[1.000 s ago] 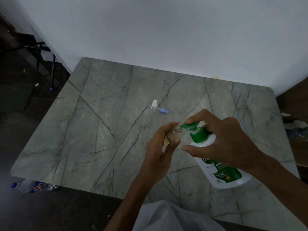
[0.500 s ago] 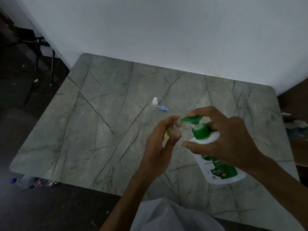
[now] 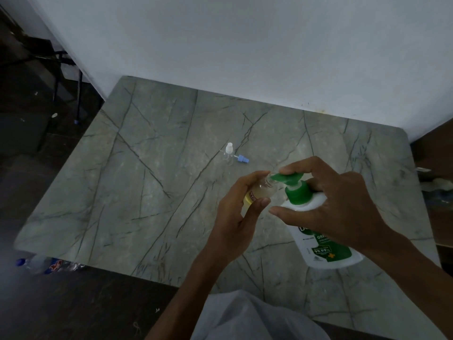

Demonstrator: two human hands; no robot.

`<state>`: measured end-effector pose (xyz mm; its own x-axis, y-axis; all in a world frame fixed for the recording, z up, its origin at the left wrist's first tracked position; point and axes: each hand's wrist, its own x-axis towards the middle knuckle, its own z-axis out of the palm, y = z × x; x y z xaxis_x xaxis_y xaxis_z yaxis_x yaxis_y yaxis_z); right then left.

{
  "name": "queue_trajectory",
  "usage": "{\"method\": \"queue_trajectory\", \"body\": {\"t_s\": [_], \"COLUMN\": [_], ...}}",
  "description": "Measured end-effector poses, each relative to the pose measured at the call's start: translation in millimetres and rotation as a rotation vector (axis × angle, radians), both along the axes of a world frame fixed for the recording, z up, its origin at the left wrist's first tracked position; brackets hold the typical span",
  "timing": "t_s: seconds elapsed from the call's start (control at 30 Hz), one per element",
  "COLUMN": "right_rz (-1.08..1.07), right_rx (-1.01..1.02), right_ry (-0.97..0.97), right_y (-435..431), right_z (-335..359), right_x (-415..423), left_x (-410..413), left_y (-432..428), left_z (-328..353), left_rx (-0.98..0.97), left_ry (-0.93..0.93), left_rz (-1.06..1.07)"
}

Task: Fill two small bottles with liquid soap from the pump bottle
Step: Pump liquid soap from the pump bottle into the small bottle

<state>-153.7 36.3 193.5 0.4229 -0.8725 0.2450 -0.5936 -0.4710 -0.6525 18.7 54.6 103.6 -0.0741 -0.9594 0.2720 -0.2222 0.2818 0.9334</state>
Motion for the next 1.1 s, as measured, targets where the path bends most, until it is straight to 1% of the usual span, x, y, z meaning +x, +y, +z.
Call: {"method": "queue_trajectory", "body": {"t_s": [0.17,0.3,0.43,0.6,0.73,0.87,0.97,1.1], "right_rz": [0.054,0.035,0.029,0.074,0.061,0.038,0.045,0.047], "right_rx": [0.084,0.114,0.087,0.125,0.116,0.082,0.113,0.104], "right_ry": [0.047,0.036,0.053,0.082,0.065,0.07,0.063,0.062], "right_y": [-2.2,-0.8,-3.4,-3.7,-2.0,-4.5,-5.0,-3.5], "right_z": [3.8,2.8,2.4,1.5,-0.7,-1.9,-1.7,-2.7], "right_x": [-2.3,-2.2,-1.7,-3.3,-2.6,-1.4,-2.0,-1.3], "left_x": [2.8,3.9,2.1,1.9,3.1,1.3,0.8,2.2], "left_y": [-0.6,-2.6,-0.9,-0.3,-0.7,0.5,0.6,-1.7], "left_z": [-4.1,-5.0,-6.3,-6.8,-7.4,-9.9,-9.2,-7.9], "left_rx": [0.014,0.009,0.002,0.017,0.016,0.023,0.019,0.013], "left_ry": [0.008,-0.018,-0.05,-0.036,-0.03,-0.064,-0.054,-0.037], "left_rz": [0.024,0.021,0.005,0.031,0.03,0.006,0.022,0.045]}}
